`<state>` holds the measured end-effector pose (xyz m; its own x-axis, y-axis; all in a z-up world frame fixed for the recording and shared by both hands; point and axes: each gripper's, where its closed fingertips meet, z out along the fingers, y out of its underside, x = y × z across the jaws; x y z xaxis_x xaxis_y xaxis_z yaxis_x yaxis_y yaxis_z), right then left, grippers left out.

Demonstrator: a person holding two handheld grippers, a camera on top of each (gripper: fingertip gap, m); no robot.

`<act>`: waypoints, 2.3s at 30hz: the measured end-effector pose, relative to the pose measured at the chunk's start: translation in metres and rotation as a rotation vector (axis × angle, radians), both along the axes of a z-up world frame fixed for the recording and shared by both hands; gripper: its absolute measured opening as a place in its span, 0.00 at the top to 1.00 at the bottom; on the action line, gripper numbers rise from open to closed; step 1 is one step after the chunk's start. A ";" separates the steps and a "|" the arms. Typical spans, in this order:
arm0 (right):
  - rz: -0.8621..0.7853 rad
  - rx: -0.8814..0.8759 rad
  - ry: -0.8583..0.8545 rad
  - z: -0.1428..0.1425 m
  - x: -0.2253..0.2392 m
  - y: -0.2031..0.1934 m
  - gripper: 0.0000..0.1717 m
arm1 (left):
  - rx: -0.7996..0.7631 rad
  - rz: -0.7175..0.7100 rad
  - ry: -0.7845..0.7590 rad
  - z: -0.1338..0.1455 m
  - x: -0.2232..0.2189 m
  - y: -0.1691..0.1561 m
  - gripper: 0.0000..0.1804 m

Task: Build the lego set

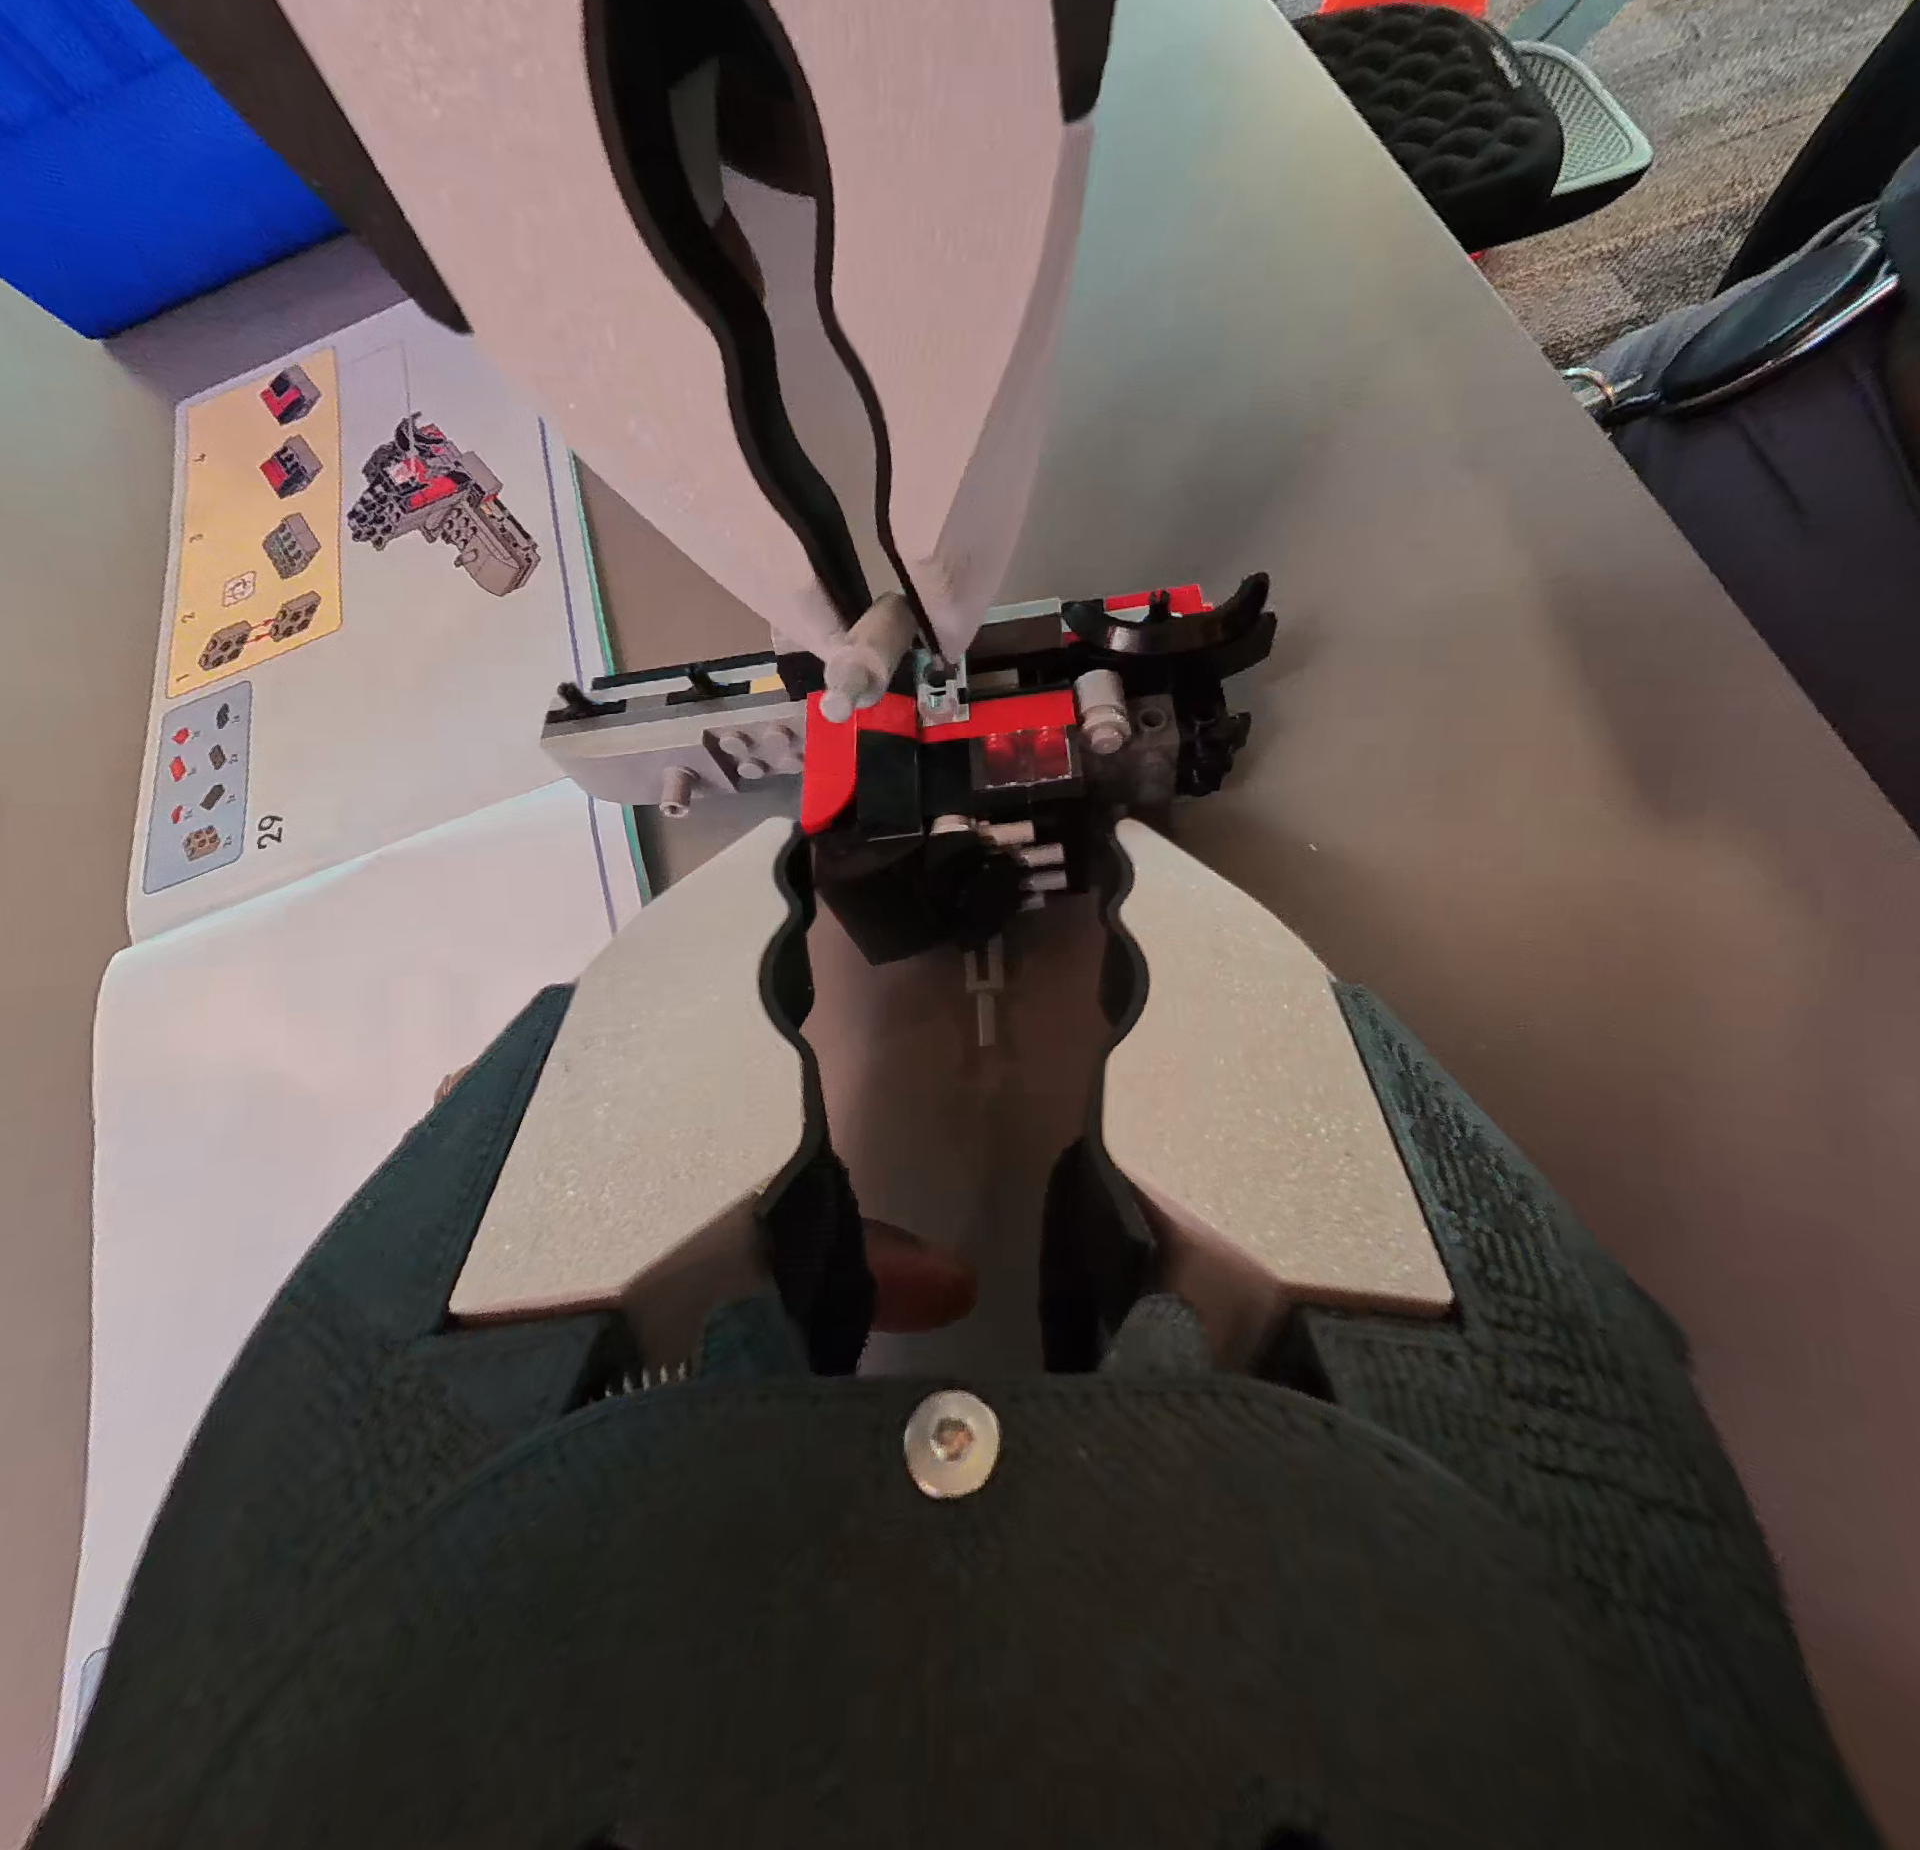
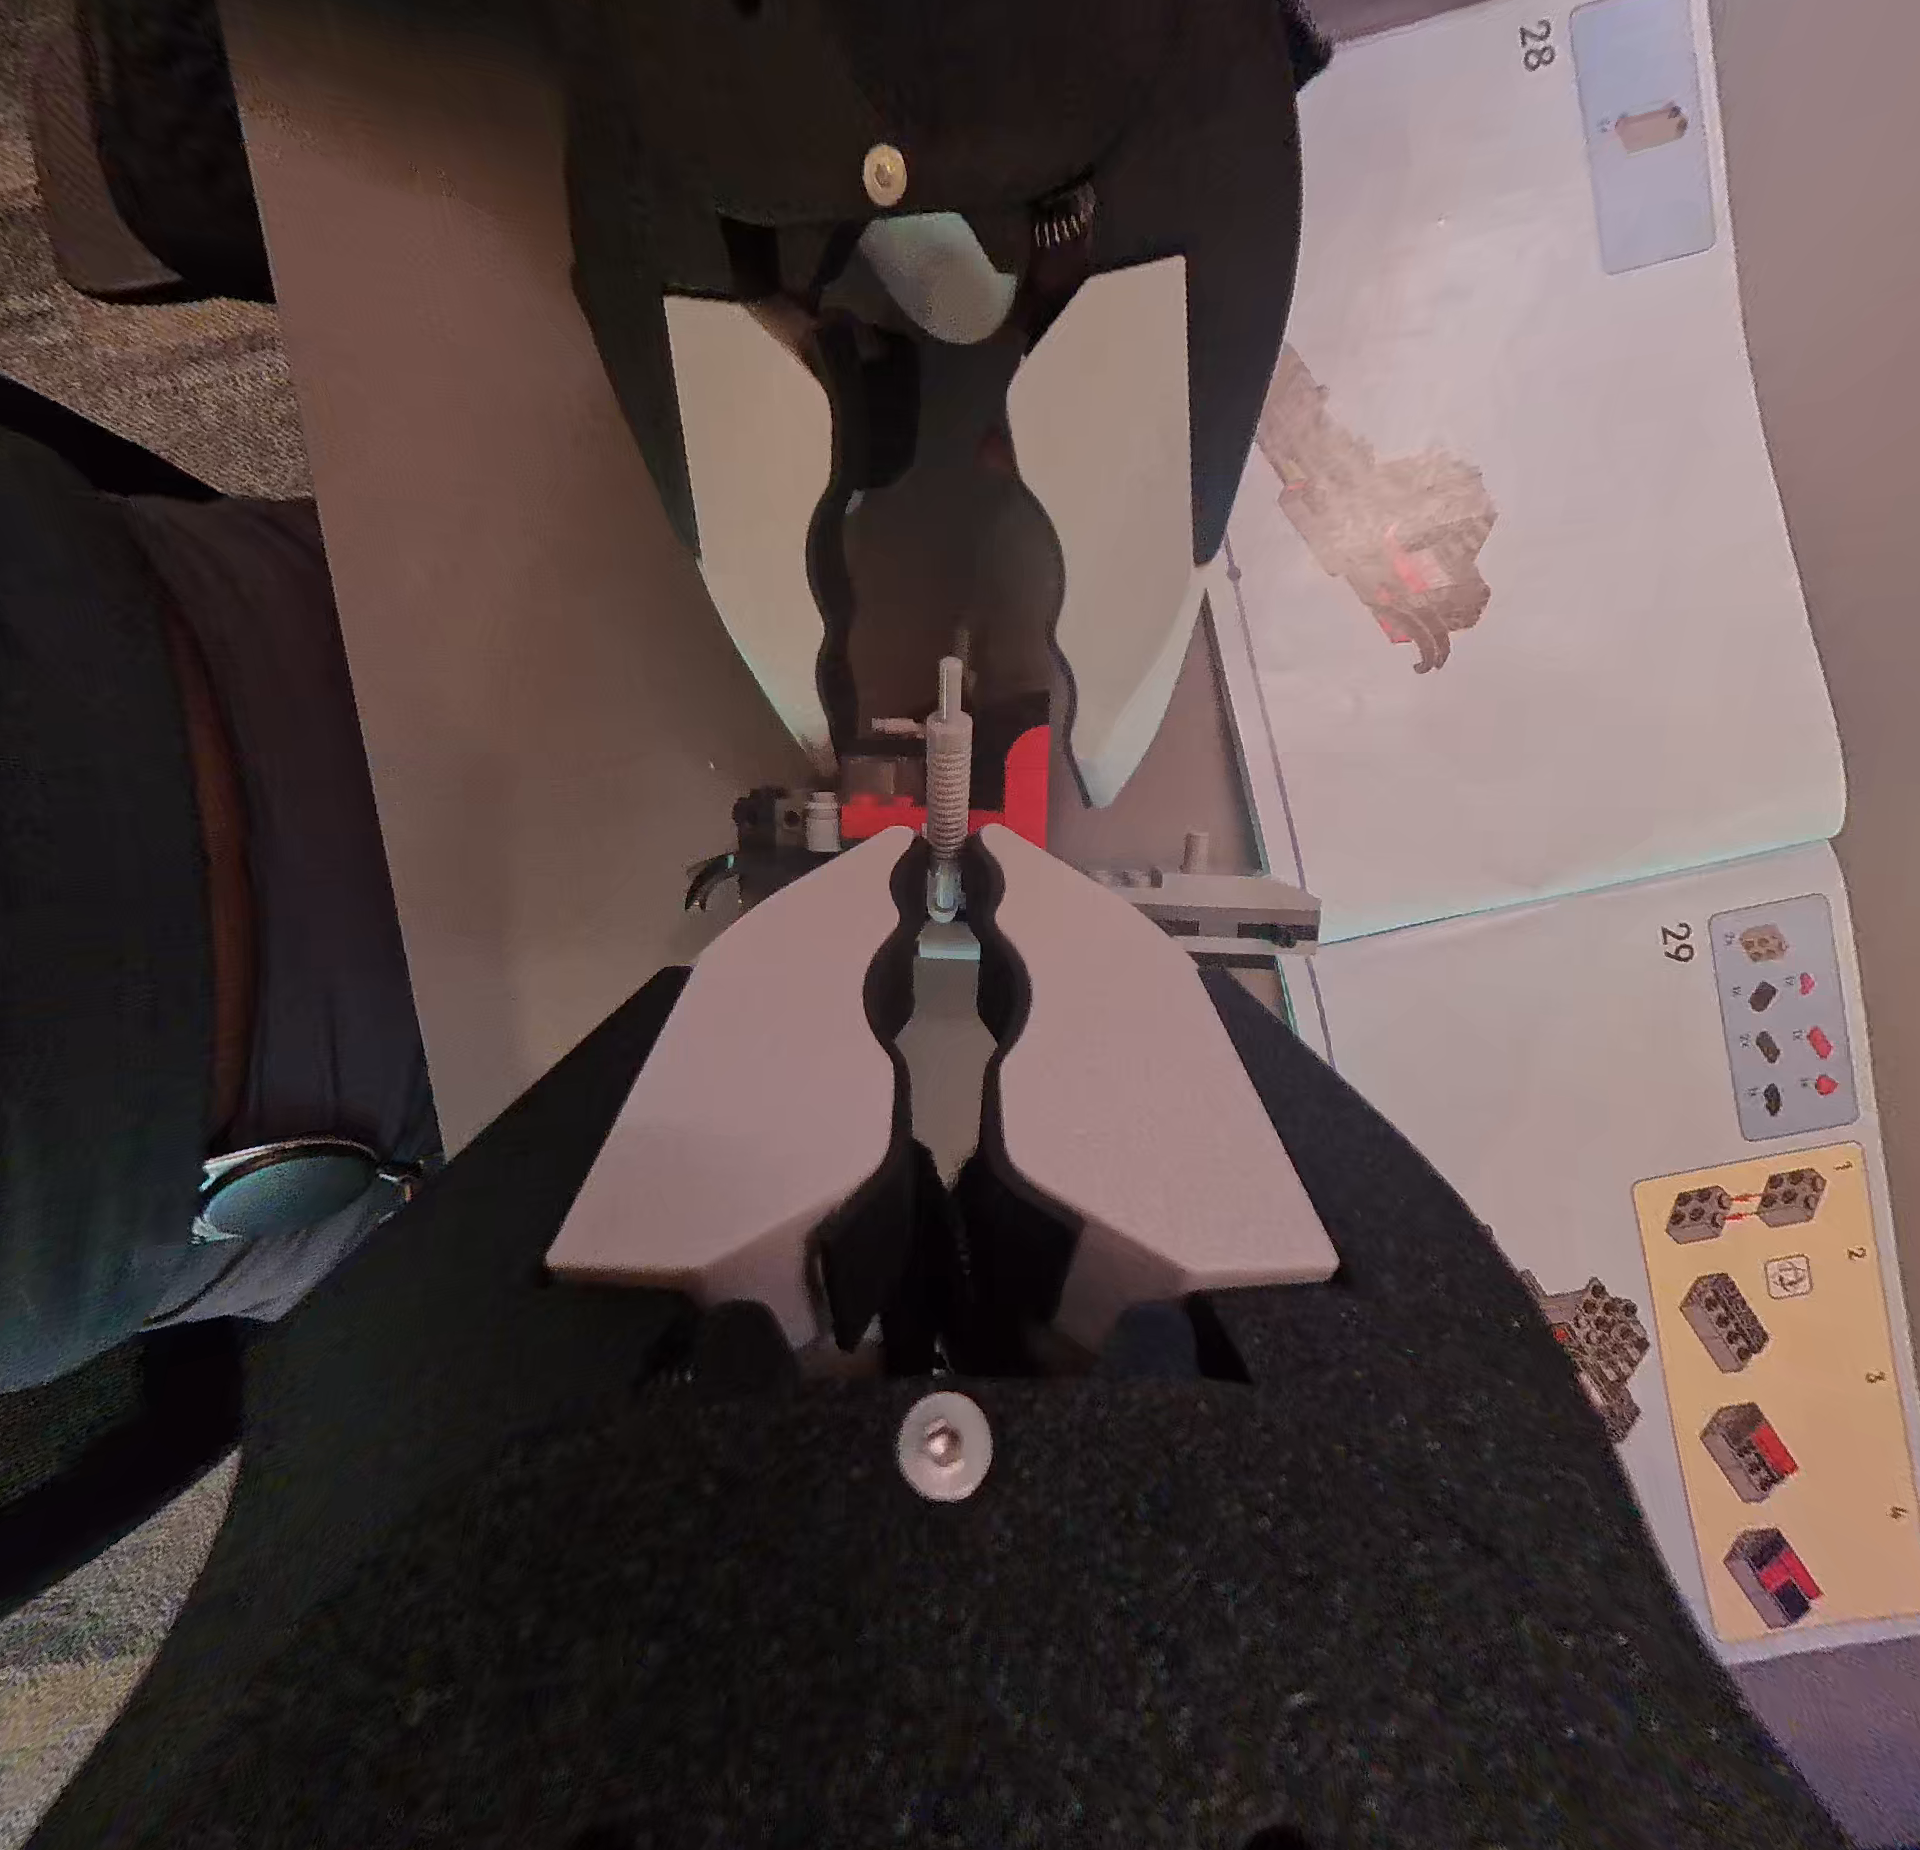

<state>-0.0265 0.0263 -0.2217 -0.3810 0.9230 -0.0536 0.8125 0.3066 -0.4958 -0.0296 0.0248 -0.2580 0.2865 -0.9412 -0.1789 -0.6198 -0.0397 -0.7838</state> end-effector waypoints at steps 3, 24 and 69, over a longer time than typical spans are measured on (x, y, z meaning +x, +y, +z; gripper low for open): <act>0.026 0.036 -0.002 -0.001 0.000 0.002 0.96 | 0.014 -0.005 0.008 -0.001 0.000 -0.001 0.72; 0.144 0.153 0.013 -0.004 -0.004 -0.003 0.96 | 0.112 0.045 -0.163 0.049 -0.006 -0.005 0.86; 0.027 0.235 0.236 -0.002 0.003 0.005 0.97 | 0.096 0.073 -0.117 0.036 0.002 0.001 0.87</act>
<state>-0.0238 0.0312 -0.2233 -0.3824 0.8889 0.2522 0.6735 0.4550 -0.5825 -0.0280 0.0261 -0.2215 0.3776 -0.8972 -0.2289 -0.5227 -0.0025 -0.8525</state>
